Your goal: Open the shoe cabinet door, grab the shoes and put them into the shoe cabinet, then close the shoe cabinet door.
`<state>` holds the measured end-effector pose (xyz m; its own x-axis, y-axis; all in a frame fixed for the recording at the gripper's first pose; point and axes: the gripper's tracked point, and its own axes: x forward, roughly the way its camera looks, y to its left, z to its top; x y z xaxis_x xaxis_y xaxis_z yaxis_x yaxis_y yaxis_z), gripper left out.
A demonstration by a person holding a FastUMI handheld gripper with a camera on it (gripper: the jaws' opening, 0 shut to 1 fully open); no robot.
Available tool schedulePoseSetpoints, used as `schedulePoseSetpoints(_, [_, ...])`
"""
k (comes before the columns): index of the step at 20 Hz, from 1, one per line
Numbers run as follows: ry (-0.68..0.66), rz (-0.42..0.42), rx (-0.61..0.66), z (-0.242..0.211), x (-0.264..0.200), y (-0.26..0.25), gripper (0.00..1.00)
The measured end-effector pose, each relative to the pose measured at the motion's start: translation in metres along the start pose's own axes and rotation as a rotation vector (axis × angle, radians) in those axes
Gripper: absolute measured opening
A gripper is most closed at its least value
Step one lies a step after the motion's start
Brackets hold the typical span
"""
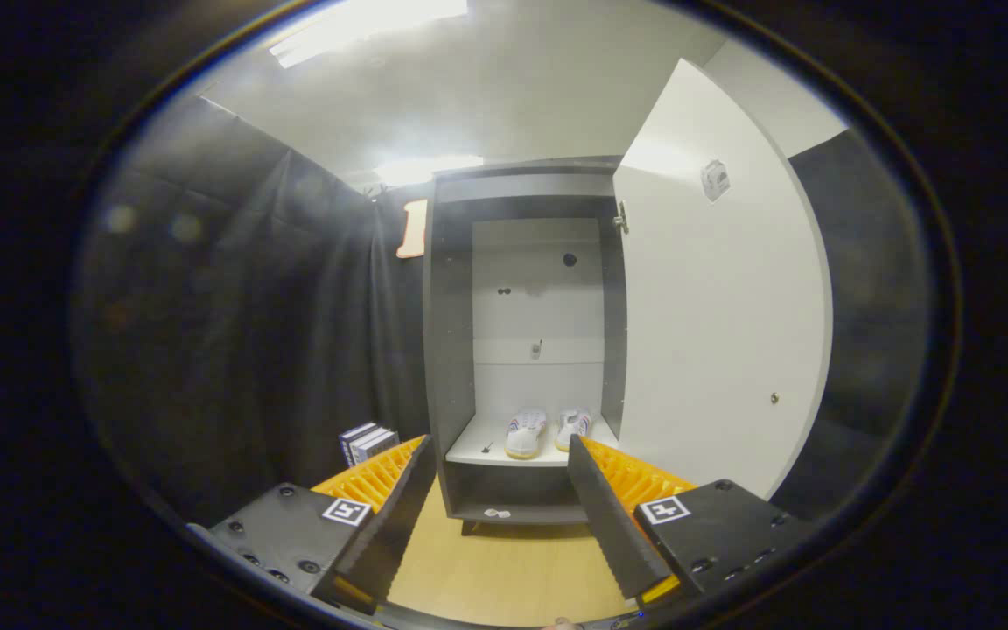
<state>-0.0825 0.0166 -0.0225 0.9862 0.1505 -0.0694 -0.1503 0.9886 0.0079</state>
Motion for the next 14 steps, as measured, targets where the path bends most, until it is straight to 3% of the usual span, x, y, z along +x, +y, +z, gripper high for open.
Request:
schedulePoseSetpoints(3, [-0.034, -0.053, -0.014, 0.013, -0.020, -0.016, 0.96])
schedulePoseSetpoints(7, [-0.056, -0.274, 0.017, 0.025, -0.069, -0.104, 0.97])
schedulePoseSetpoints(9, [-0.052, -0.338, 0.027, 0.029, -0.088, -0.147, 0.97])
schedulePoseSetpoints(14, [-0.060, -0.386, -0.021, 0.046, -0.112, -0.255, 0.97])
